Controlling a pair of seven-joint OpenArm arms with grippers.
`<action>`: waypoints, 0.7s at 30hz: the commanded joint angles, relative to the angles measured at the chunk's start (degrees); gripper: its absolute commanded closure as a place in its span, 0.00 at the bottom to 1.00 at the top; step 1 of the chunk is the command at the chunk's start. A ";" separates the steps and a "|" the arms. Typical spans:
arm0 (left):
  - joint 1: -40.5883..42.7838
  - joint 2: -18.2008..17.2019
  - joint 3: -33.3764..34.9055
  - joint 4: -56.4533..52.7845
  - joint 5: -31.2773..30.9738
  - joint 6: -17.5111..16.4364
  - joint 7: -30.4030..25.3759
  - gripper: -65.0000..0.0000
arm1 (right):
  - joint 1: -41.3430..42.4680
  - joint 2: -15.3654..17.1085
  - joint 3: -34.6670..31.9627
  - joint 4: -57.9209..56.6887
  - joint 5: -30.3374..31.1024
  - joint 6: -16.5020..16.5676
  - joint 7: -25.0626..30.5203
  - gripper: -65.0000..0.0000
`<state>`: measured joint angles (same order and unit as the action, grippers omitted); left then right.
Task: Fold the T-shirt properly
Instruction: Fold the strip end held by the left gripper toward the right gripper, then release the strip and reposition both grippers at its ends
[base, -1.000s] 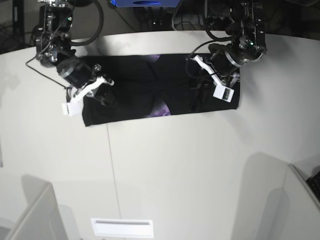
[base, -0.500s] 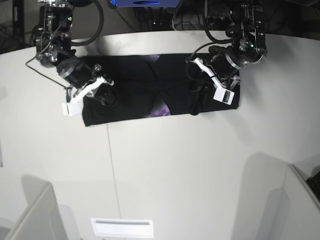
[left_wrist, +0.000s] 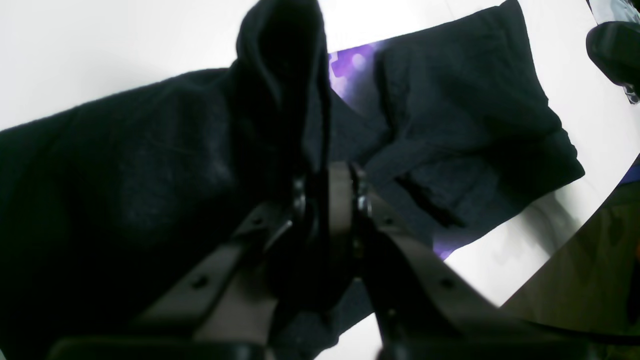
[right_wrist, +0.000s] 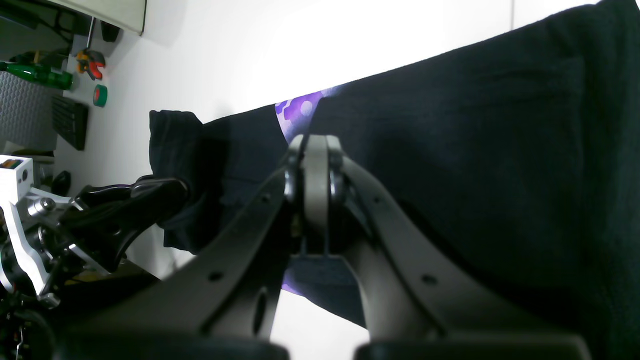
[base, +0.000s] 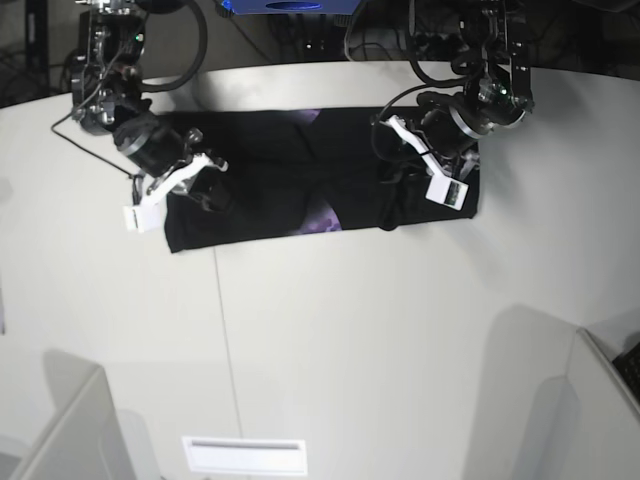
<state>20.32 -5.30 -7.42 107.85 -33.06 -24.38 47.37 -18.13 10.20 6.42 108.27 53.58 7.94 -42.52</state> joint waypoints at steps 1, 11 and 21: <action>-0.14 -0.28 -0.01 0.94 -1.01 -0.54 -1.27 1.00 | 0.42 0.31 0.31 0.79 1.06 0.45 0.98 1.00; -0.23 -0.28 -0.01 0.85 -0.92 -0.54 -1.27 0.60 | 0.42 0.22 0.31 0.79 1.06 0.45 0.98 1.00; -0.93 -0.19 2.54 0.85 -1.01 -0.54 -1.27 0.30 | 0.42 0.22 0.31 0.79 1.06 0.45 0.98 1.00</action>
<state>19.99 -5.65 -5.21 107.77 -32.93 -24.16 47.29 -18.11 10.09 6.42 108.27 53.60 7.92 -42.50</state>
